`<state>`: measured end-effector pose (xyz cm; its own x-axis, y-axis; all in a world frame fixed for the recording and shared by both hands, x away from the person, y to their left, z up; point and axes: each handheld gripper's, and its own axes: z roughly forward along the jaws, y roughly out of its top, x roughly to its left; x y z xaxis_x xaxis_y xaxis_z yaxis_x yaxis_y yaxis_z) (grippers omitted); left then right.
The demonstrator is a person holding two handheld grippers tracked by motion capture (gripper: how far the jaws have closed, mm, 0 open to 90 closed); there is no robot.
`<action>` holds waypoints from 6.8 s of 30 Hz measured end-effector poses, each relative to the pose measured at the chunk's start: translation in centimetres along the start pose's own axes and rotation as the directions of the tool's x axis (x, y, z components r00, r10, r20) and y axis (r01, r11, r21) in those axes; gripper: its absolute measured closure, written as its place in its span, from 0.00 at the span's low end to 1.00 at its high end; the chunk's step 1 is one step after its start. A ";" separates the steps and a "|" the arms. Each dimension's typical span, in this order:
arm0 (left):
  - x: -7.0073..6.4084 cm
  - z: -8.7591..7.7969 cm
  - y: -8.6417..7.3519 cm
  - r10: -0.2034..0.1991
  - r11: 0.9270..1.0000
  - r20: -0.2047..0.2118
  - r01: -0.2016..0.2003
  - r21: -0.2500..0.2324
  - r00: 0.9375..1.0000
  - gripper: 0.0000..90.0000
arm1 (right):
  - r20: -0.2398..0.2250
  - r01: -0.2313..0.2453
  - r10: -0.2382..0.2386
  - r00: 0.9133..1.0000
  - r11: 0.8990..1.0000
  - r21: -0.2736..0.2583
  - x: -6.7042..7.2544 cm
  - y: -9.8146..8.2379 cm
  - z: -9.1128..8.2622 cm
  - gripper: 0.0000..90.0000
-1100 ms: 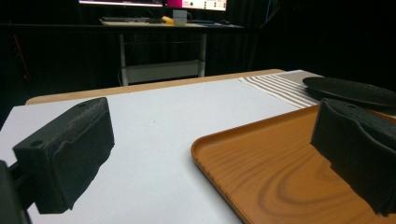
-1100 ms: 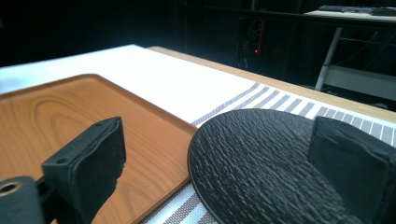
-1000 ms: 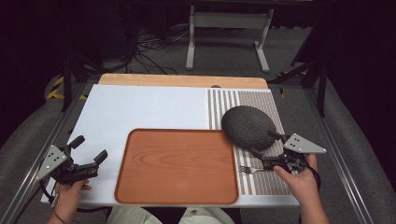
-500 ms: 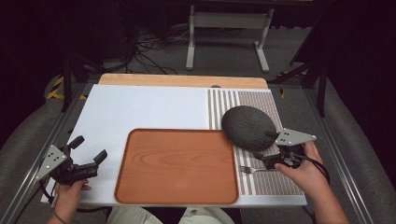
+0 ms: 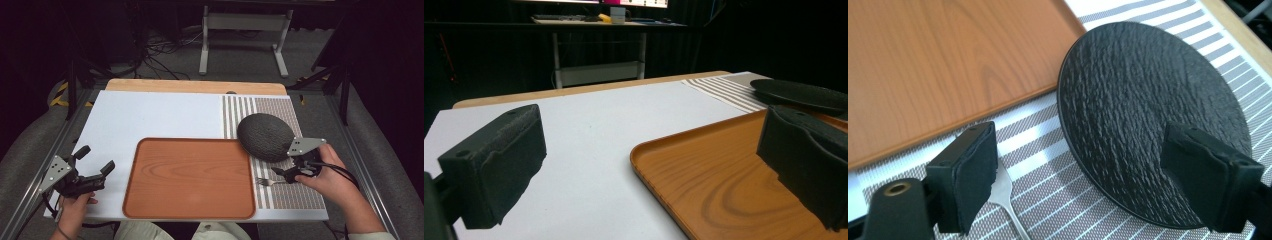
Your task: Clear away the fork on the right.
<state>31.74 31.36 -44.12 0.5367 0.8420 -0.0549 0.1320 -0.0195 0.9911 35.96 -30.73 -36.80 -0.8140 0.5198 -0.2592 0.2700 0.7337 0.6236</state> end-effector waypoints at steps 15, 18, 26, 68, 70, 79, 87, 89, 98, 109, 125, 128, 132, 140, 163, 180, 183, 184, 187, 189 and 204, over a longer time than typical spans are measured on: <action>0.0 0.1 0.0 0.001 1.000 0.009 -0.001 0.005 1.000 0.00 | -0.093 0.074 -0.062 0.994 0.988 0.138 -0.1 0.8 1.0 0.21; -0.1 0.1 0.0 0.001 1.000 0.010 -0.001 0.006 1.000 0.00 | -0.113 0.094 -0.076 0.991 0.981 0.171 -0.2 0.7 1.3 0.20; -0.1 0.1 0.0 0.002 1.000 0.010 -0.002 0.006 1.000 0.00 | -0.150 0.136 -0.102 0.983 0.962 0.238 -0.2 0.7 1.7 0.20; 0.0 0.2 -0.1 0.001 1.000 0.017 -0.002 0.013 1.000 0.00 | -0.370 0.380 -0.216 0.904 0.804 0.457 -0.2 -0.4 4.4 0.43; 0.0 0.2 -0.1 0.001 1.000 0.017 -0.001 0.013 1.000 0.00 | -0.386 0.393 -0.214 0.897 0.785 0.479 -0.1 -0.4 4.5 0.49; -0.1 0.2 -0.1 0.001 1.000 0.018 -0.002 0.013 1.000 0.00 | -0.453 0.480 -0.252 0.855 0.716 0.507 -0.2 -0.3 5.2 0.74; -0.1 0.2 -0.1 0.000 1.000 0.019 0.000 0.014 1.000 0.00 | -0.479 0.501 -0.247 0.842 0.688 0.525 -0.2 -0.5 5.8 0.90; -0.1 0.2 -0.1 -0.001 1.000 0.019 0.001 0.014 1.000 0.00 | -0.481 0.507 -0.252 0.840 0.682 0.528 -0.2 -0.4 5.9 0.92; 0.0 0.2 -0.1 -0.002 1.000 0.019 0.002 0.014 1.000 0.00 | -0.492 0.515 -0.253 0.833 0.681 0.520 -0.3 -0.4 5.9 0.93; -0.1 0.3 -0.1 -0.007 1.000 0.019 0.006 0.015 1.000 0.00 | -0.483 0.503 -0.249 0.839 0.694 0.516 -0.4 -0.2 5.5 0.93; 0.0 0.2 -0.1 -0.001 1.000 0.018 0.001 0.017 1.000 0.00 | -0.403 0.423 -0.245 0.882 0.790 0.444 -1.2 2.3 3.1 0.93; 0.0 0.2 -0.1 0.000 1.000 0.018 0.000 0.017 1.000 0.00 | -0.385 0.406 -0.243 0.890 0.805 0.432 -1.3 2.8 2.6 0.93; 0.0 0.2 -0.1 0.000 1.000 0.018 0.000 0.013 1.000 0.00 | -0.367 0.390 -0.242 0.898 0.824 0.411 -1.4 3.4 2.1 0.93; -0.1 0.2 -0.1 0.000 1.000 0.019 0.000 0.013 1.000 0.00 | -0.301 0.323 -0.226 0.926 0.887 0.330 -1.8 4.6 1.0 0.93; 0.0 0.2 0.0 0.001 1.000 0.019 -0.001 0.014 1.000 0.00 | -0.223 0.049 -0.014 0.975 0.988 0.150 -0.8 6.9 0.6 0.93; -0.1 0.1 0.0 0.004 1.000 0.021 -0.005 0.013 1.000 0.00 | -0.202 -0.175 0.204 0.958 0.973 0.153 1.8 9.8 2.1 0.93; 0.0 0.1 0.0 0.004 1.000 0.021 -0.004 0.014 1.000 0.00 | -0.194 -0.223 0.256 0.947 0.959 0.177 2.3 10.3 2.5 0.93; 0.0 0.1 0.0 0.004 1.000 0.021 -0.004 0.015 1.000 0.00 | -0.193 -0.247 0.282 0.940 0.951 0.185 2.4 10.4 2.6 0.93; 0.0 0.2 0.0 0.003 1.000 0.022 -0.004 0.012 1.000 0.00 | -0.172 -0.292 0.330 0.928 0.933 0.209 2.9 10.7 3.0 0.93; 0.0 0.2 0.0 0.003 1.000 0.022 -0.004 0.012 1.000 0.00 | -0.155 -0.321 0.360 0.920 0.919 0.229 3.2 10.9 3.3 0.93; 0.0 0.2 0.0 0.001 1.000 0.024 -0.002 0.015 1.000 0.00 | -0.110 -0.445 0.504 0.856 0.829 0.339 4.3 11.4 5.3 0.94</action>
<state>31.86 31.25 -44.16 0.5565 0.8289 -0.0563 0.1435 -0.0292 0.9892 38.26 -17.78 -34.75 -0.6174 0.7672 0.1737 0.7603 0.5255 0.3818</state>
